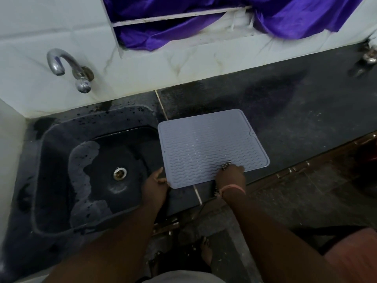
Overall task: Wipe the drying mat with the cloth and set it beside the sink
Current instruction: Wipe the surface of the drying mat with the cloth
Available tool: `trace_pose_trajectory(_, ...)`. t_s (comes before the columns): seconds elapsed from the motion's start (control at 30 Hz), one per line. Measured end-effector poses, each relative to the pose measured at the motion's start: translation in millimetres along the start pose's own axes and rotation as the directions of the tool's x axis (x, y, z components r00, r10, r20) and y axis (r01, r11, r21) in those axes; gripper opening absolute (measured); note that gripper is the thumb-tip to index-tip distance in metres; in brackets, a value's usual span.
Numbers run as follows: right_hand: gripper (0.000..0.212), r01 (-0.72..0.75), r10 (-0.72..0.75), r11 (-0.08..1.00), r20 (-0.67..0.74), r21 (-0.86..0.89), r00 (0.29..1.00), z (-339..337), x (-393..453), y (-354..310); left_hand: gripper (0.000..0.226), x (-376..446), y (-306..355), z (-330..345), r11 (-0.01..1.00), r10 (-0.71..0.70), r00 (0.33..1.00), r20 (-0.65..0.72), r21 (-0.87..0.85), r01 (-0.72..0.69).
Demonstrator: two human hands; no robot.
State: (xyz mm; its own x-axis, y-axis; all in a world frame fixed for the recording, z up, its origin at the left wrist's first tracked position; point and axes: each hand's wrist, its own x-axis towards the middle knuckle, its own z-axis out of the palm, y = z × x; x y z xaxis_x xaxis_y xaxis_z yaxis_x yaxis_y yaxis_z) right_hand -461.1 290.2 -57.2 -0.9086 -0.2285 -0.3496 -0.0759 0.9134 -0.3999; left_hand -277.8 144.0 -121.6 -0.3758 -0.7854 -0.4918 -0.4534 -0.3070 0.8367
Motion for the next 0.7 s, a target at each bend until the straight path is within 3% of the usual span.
trace_pose_trajectory(0.13,0.036,0.194,-0.192,0.980,0.037,-0.052,0.981,29.5,-34.5,-23.0,0.051,-5.0,8.3,-1.2,0.998,-0.031,0.999,0.008,-0.061,0.032)
trace_pose_trajectory(0.23,0.031,0.210,-0.194,0.973,0.153,-0.099,0.969,46.2,-64.7,-49.9,0.038,-7.7,10.4,-2.1,0.998,-0.024,0.999,0.023,-0.050,0.025)
trace_pose_trajectory(0.33,0.025,0.332,-0.320,0.943,0.238,-0.012,0.917,65.5,-94.7,-69.1,0.032,-8.9,16.1,-3.2,0.997,-0.017,0.999,0.033,-0.072,0.019)
trace_pose_trajectory(0.5,0.029,0.375,-0.404,0.914,0.284,0.154,0.870,55.5,-91.2,-72.2,0.027,-8.0,14.4,-7.1,0.996,-0.030,0.998,0.048,-0.085,0.034)
trace_pose_trajectory(0.57,0.030,0.381,-0.408,0.912,0.237,0.154,0.882,44.9,-75.0,-71.3,0.028,-5.3,10.0,-6.3,0.993,-0.052,0.996,0.073,-0.103,0.059)
trace_pose_trajectory(0.7,0.034,0.277,-0.276,0.960,-0.024,0.046,0.961,42.7,-34.9,-52.3,0.043,-4.8,10.8,-7.1,0.992,-0.035,0.996,0.080,-0.122,0.045)
